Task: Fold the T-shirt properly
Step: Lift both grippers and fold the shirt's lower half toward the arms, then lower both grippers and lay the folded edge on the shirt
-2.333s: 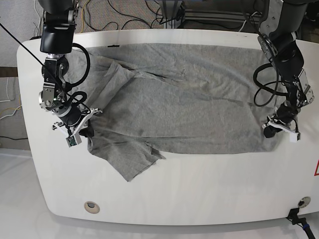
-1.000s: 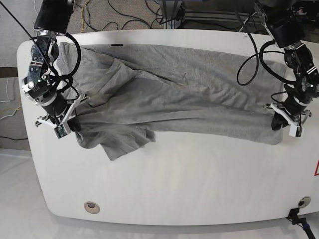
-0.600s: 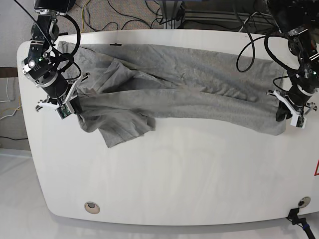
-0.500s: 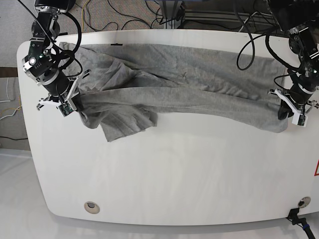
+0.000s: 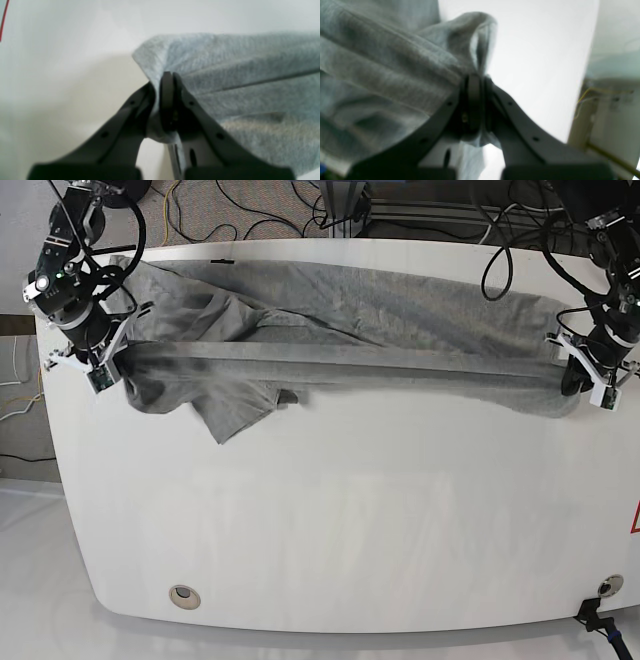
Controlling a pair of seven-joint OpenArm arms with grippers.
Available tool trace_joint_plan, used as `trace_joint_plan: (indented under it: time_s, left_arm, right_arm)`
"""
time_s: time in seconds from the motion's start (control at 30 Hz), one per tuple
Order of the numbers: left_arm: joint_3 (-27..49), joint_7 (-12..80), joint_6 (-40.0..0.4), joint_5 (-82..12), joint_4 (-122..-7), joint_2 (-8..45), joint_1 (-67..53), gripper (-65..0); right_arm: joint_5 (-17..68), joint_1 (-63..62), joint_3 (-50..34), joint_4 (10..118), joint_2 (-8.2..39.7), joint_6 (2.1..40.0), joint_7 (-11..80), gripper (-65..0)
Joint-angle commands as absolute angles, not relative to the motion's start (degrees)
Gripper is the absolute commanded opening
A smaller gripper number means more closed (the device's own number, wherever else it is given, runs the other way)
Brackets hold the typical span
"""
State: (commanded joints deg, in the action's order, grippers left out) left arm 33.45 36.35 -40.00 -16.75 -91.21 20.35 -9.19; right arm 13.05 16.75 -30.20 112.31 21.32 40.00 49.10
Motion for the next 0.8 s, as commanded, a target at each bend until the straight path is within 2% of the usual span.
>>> trace_joint_plan:
  time_s: [0.13,0.4,0.47,0.63,0.67,0.73,0.8]
  left_arm:
    - [33.5,36.3,-40.0,-16.7,-91.2,20.4,-11.0,-65.0]
    - [33.4,36.2,-40.0,-16.4,-90.8,20.4,-14.1,-65.0]
    - [33.4,36.2,-40.0,-16.2,-90.6,20.4,-14.5,-65.0]
    - [33.2,36.3,-40.0,-11.1,-90.2,18.6,-15.2,-65.0]
    - [33.3,36.3,-40.0,-10.0,-90.1,18.3,-15.2,-59.7]
    - [33.5,36.1,-40.0,-8.5,-90.0,18.0,-15.2,-41.3]
    - [33.5,36.2,-40.0,-7.8,-90.0,18.0,-15.2,-27.7]
  right_arm:
    - [13.1,20.0,-31.9,112.4,19.1,40.0,49.1,-65.0]
    - [13.1,26.4,-32.0,112.2,18.7,40.0,49.1,-65.0]
    - [12.7,26.9,-31.9,112.0,16.9,40.0,49.1,-65.0]
    - [12.6,26.8,-31.8,109.3,15.2,40.0,49.0,-65.0]
    - [12.6,26.8,-31.8,108.9,15.2,40.0,48.9,-61.0]
    - [12.6,26.8,-31.8,108.7,15.2,40.0,48.7,-49.2]
    - [12.6,26.8,-31.8,108.6,15.3,40.0,48.7,-38.3]
